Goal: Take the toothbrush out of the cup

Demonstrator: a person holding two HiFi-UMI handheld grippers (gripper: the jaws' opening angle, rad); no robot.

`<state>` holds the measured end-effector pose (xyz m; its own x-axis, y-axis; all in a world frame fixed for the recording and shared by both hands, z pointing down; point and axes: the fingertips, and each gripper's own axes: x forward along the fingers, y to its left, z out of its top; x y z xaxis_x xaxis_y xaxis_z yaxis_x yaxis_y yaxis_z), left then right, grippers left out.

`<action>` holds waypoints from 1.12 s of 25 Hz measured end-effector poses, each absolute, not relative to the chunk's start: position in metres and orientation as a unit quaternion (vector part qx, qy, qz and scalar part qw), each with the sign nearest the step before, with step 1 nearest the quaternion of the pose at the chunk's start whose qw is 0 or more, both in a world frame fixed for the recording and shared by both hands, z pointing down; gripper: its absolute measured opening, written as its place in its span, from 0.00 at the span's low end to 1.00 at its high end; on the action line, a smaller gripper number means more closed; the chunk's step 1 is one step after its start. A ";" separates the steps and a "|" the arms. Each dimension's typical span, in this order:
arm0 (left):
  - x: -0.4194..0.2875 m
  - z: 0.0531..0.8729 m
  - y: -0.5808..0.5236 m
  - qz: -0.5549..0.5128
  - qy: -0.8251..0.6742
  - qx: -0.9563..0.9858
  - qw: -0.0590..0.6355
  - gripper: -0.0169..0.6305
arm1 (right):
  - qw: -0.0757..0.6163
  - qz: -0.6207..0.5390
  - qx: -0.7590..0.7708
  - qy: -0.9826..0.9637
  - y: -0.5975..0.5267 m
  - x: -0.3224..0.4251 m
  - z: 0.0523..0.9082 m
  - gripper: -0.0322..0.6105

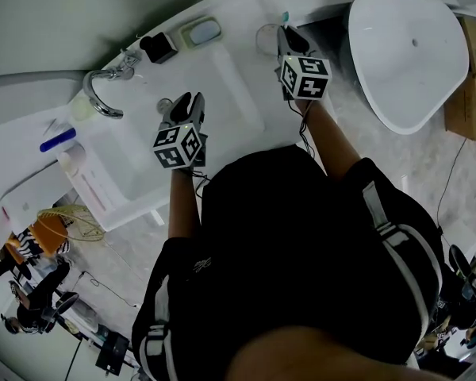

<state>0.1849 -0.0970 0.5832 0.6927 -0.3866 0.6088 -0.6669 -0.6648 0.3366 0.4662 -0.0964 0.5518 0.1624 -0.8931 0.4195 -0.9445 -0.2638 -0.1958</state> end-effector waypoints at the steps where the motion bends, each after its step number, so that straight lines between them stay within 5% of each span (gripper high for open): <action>1: 0.188 0.583 -0.097 0.252 -0.297 0.879 0.276 0.22 | 0.051 0.226 0.760 -0.607 -0.096 0.466 0.546 0.10; 17: 0.200 0.592 -0.084 0.264 -0.271 0.884 0.276 0.22 | 0.026 0.086 0.683 -0.725 -0.067 0.426 0.459 0.10; 28: 0.204 0.597 -0.083 0.269 -0.260 0.885 0.279 0.22 | 0.135 0.179 0.574 -0.787 -0.039 0.375 0.499 0.10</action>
